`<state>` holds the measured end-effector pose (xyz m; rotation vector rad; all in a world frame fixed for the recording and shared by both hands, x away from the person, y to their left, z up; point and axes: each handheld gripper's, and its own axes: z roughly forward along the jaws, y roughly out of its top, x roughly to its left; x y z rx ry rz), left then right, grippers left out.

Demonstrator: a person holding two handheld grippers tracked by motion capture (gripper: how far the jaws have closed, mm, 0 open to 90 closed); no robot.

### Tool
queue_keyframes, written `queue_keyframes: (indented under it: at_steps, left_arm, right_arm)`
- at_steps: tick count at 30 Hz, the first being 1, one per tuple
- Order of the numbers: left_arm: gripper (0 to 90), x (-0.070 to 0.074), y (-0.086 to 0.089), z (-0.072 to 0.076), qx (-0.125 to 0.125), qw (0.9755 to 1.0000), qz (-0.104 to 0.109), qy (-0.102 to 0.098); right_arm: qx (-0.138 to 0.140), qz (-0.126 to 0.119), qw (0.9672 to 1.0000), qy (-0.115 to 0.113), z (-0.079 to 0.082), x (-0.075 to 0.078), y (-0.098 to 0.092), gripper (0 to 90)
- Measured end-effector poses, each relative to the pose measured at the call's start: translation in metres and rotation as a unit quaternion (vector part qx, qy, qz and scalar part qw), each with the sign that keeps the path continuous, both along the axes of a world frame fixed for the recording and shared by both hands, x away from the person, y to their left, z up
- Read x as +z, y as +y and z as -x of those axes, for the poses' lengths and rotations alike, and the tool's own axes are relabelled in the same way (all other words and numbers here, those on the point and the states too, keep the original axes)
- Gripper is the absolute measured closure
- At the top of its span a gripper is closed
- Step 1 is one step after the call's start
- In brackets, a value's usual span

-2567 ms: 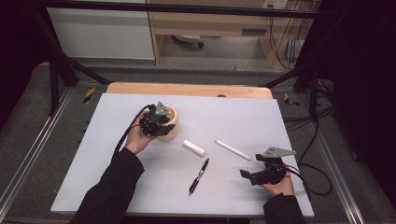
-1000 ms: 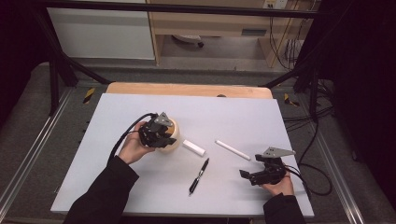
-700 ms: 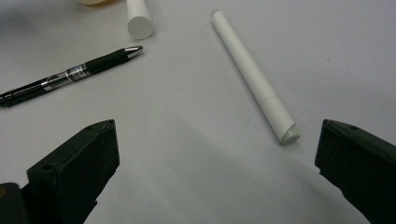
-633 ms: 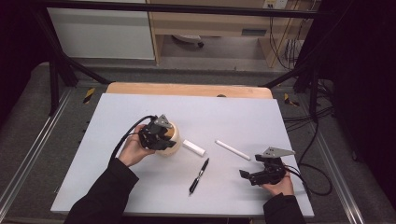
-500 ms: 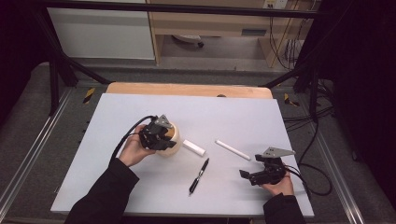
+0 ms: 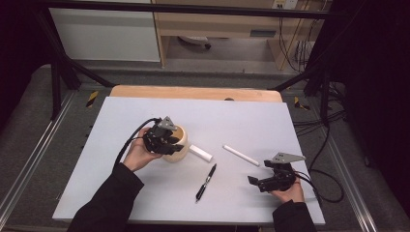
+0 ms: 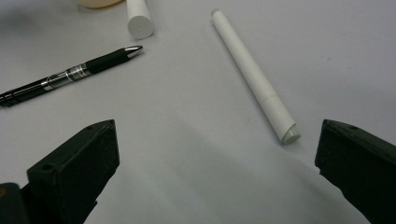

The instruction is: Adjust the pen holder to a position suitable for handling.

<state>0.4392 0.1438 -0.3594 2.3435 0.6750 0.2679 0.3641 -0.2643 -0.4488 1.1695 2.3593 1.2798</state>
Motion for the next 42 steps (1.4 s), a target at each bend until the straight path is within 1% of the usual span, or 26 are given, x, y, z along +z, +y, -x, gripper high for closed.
queue_keyframes:
  at_steps: [4, 6, 9, 11, 14, 15, 20, 24, 25, 30, 31, 33, 35, 36, 38, 40, 42]
  left_arm:
    - [48.0, 0.008, 0.007, 0.004, 0.012, 0.9998, 0.014, -0.012]
    - [42.5, 0.011, 0.012, 0.007, 0.019, 0.9995, 0.019, -0.015]
    - [34.6, 0.013, 0.024, 0.013, 0.035, 0.9987, 0.028, -0.025]
    - [29.6, 0.013, 0.032, 0.017, 0.045, 0.998, 0.033, -0.031]
    - [23.1, 0.009, 0.048, 0.025, 0.064, 0.9969, 0.023, -0.04]
    - [21.0, 0.007, 0.052, 0.027, 0.069, 0.9965, 0.022, -0.042]
    - [12.7, -0.003, 0.076, 0.037, 0.098, 0.9939, 0.03, -0.041]
    - [10.1, -0.013, 0.091, 0.046, 0.114, 0.9919, 0.037, -0.042]
    - [8.9, -0.016, 0.094, 0.048, 0.118, 0.9914, 0.038, -0.041]
    - [7.5, -0.03, 0.108, 0.056, 0.129, 0.9898, 0.047, -0.037]
    - [7.6, -0.032, 0.11, 0.058, 0.131, 0.9896, 0.048, -0.034]
    - [7.3, -0.037, 0.113, 0.061, 0.133, 0.9892, 0.052, -0.031]
    - [7.2, -0.041, 0.116, 0.064, 0.133, 0.9892, 0.054, -0.029]
    - [7.1, -0.044, 0.118, 0.065, 0.134, 0.9891, 0.055, -0.028]
    - [7.1, -0.049, 0.122, 0.068, 0.134, 0.9888, 0.061, -0.023]
    - [7.1, -0.053, 0.125, 0.07, 0.137, 0.9881, 0.066, -0.022]
    - [6.9, -0.056, 0.129, 0.072, 0.137, 0.988, 0.068, -0.022]
  right_arm:
    - [-0.002, -0.002, 1.0, 0.0, 0.001, 0.001, 0.0, 0.5]
    - [-0.002, -0.003, 1.0, -0.001, 0.001, 0.001, 0.0, 0.5]
    - [-0.001, -0.001, 1.0, -0.002, 0.001, 0.001, 0.0, 0.4]
    - [-0.001, -0.002, 1.0, -0.001, 0.001, 0.001, 0.0, 0.5]
    - [0.0, -0.002, 1.0, -0.002, 0.001, 0.001, 0.0, 0.4]
    - [0.0, -0.001, 1.0, -0.003, 0.001, 0.002, 0.0, 0.4]
    - [0.002, 0.014, 0.9999, -0.007, 0.001, 0.002, 0.004, 0.5]
    - [0.003, 0.012, 0.9999, -0.004, 0.001, 0.002, 0.005, 0.4]
    - [0.002, 0.012, 0.9999, -0.006, 0.001, 0.002, 0.005, 0.4]
    - [0.002, 0.014, 0.9999, -0.009, 0.001, 0.003, 0.005, 0.4]
    - [0.001, 0.015, 0.9999, -0.007, 0.002, 0.003, 0.006, 0.4]
    - [0.0, 0.015, 0.9998, -0.01, 0.002, 0.003, 0.007, 0.4]
    - [-0.001, 0.023, 0.9997, -0.013, 0.001, 0.003, 0.008, 0.4]
    - [-0.001, 0.021, 0.9997, -0.011, 0.002, 0.003, 0.009, 0.4]
    - [0.003, 0.025, 0.9996, -0.009, 0.001, 0.004, 0.011, 0.4]
    - [0.004, 0.025, 0.9997, -0.007, 0.001, 0.004, 0.014, 0.4]
    - [0.004, 0.029, 0.9995, -0.01, 0.001, 0.005, 0.016, 0.4]
